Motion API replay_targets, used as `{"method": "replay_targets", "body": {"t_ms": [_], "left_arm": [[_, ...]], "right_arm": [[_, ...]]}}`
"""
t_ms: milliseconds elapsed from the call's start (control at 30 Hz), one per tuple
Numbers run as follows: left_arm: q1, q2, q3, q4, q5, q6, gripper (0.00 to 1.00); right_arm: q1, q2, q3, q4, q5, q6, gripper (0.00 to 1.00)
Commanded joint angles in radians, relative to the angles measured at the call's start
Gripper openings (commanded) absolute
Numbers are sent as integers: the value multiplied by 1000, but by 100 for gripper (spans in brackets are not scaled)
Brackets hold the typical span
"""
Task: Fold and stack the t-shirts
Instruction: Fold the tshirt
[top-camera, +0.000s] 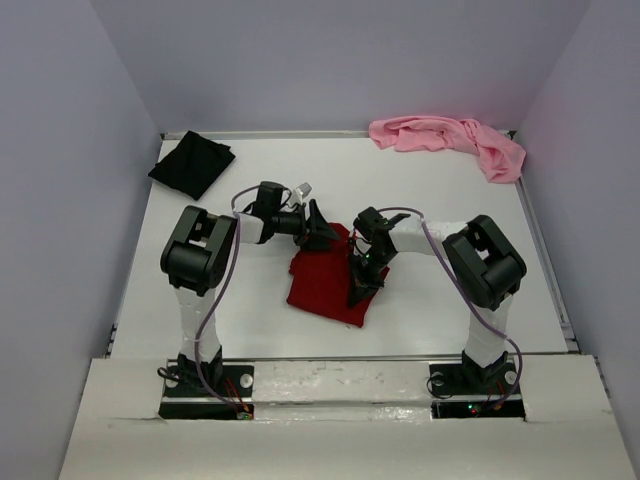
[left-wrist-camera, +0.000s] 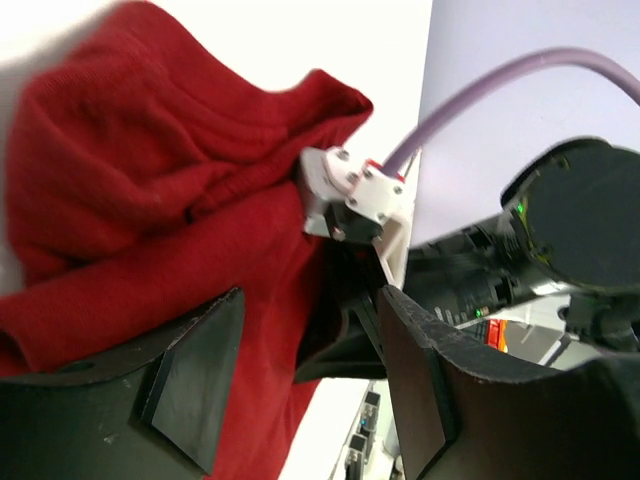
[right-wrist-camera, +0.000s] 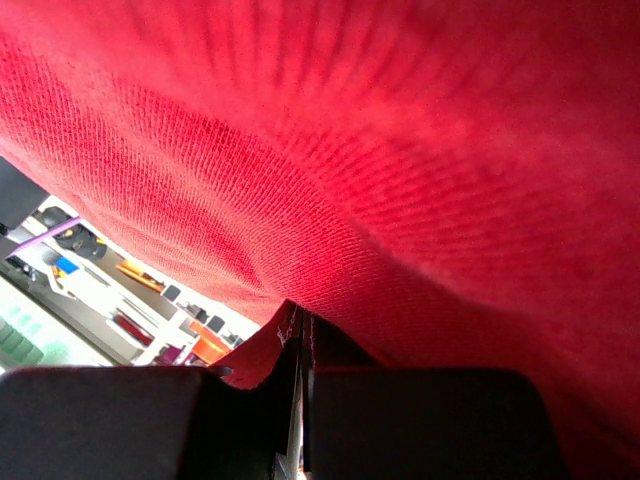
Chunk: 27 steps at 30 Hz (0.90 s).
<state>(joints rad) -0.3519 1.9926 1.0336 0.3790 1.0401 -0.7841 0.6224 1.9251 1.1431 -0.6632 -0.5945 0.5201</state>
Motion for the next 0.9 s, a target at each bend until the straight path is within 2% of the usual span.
{"method": "replay_targets", "body": {"t_ms": [0,400,533,633,767,867], "left_arm": [[-2,26,51,70,-34,-1,68],[-1,78,106,95,-149,-23,68],[2,49,135,89,-147,-37,68],[1,-27,146,22,-135,-24,68],[1,-155,131,-206,-158,64,69],[1,-248,91,-288,-155,101,69]], "right_arm": [[17,22,-14,25,56,-20,0],[17,25,-9,25,53,-25,0],[17,25,-11,25,53,-26,0],[17,22,-14,24,53,-28,0],[17,25,-17,25,53,-29,0],[17,28,-14,27,55,-29,0]]}}
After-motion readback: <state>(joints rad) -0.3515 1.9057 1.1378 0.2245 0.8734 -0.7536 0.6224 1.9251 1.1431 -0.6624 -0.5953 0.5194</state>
